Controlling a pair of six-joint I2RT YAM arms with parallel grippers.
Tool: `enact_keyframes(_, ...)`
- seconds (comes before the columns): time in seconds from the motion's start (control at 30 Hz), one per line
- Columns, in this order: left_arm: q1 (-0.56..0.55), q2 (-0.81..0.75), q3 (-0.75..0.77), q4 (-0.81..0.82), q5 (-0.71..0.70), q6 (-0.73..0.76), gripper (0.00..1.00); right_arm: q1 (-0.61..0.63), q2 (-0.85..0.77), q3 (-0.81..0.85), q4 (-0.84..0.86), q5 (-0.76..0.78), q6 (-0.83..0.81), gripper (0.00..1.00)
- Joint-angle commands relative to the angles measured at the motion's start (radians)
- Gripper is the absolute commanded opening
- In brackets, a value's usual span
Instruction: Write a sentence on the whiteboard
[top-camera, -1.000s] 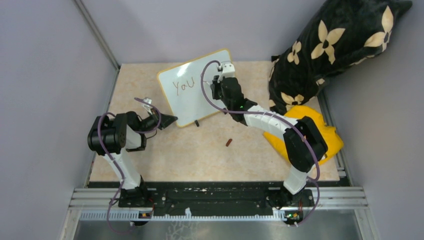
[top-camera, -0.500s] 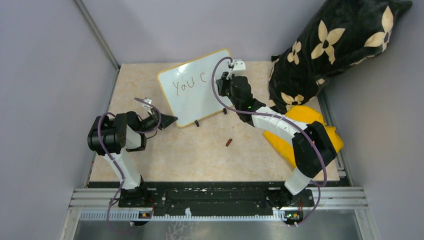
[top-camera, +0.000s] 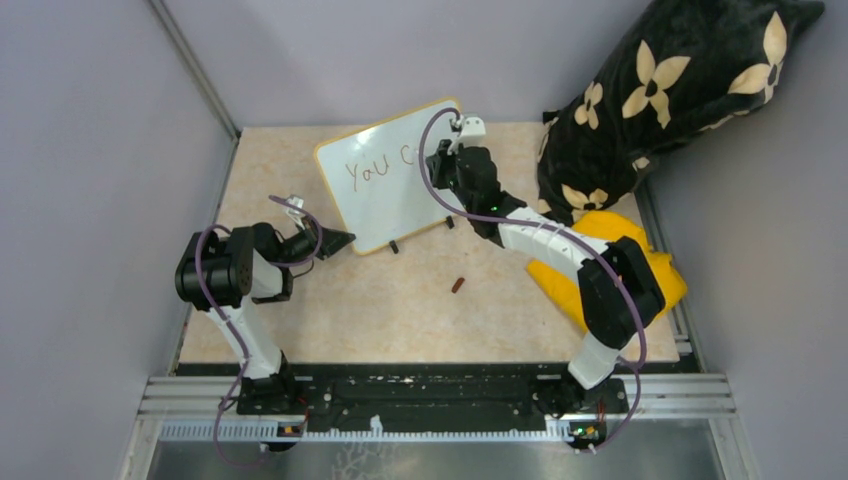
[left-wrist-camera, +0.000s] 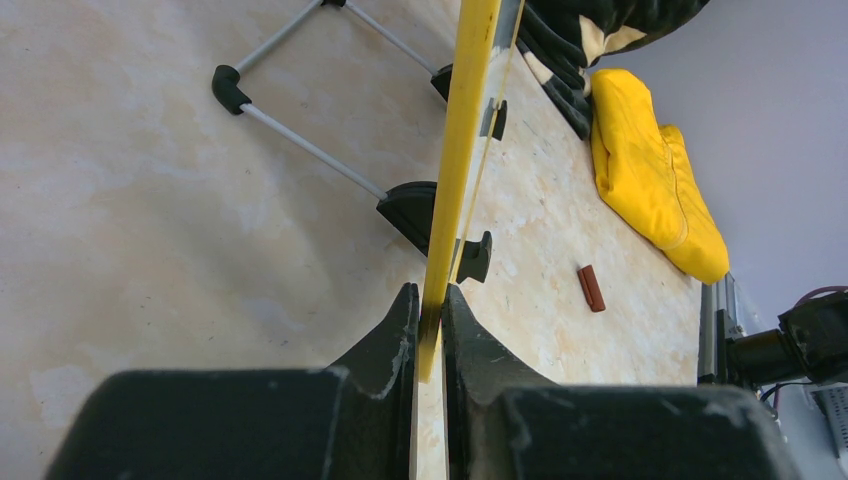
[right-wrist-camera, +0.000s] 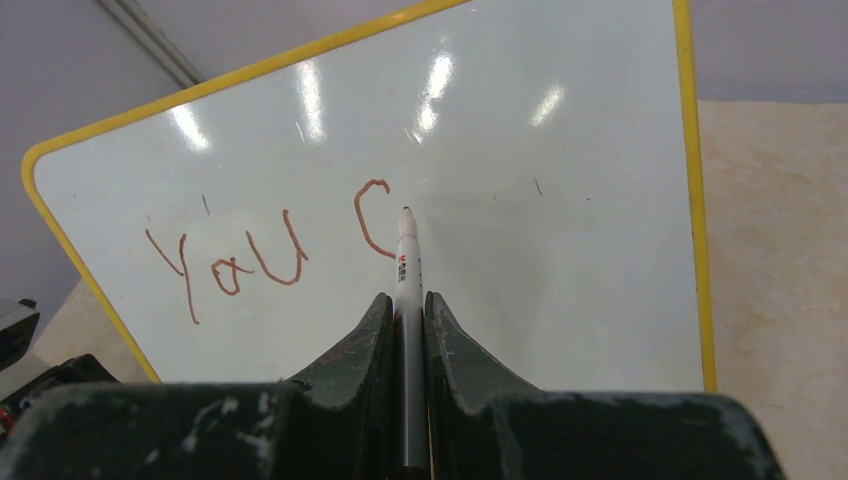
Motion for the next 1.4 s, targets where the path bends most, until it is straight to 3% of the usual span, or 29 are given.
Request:
enact_keyframes(0.0, -0.006, -0.009, 0.013, -0.037, -0.002, 0.007, 0.0, -0.012, 0.007, 0.06, 0.008, -0.001, 0.011, 0.0)
enact_keyframes(1.37, -0.006, -0.008, 0.016, -0.045, -0.003, 0.01, 0.0, -0.022, 0.073, 0.112, -0.004, -0.026, 0.02, 0.0)
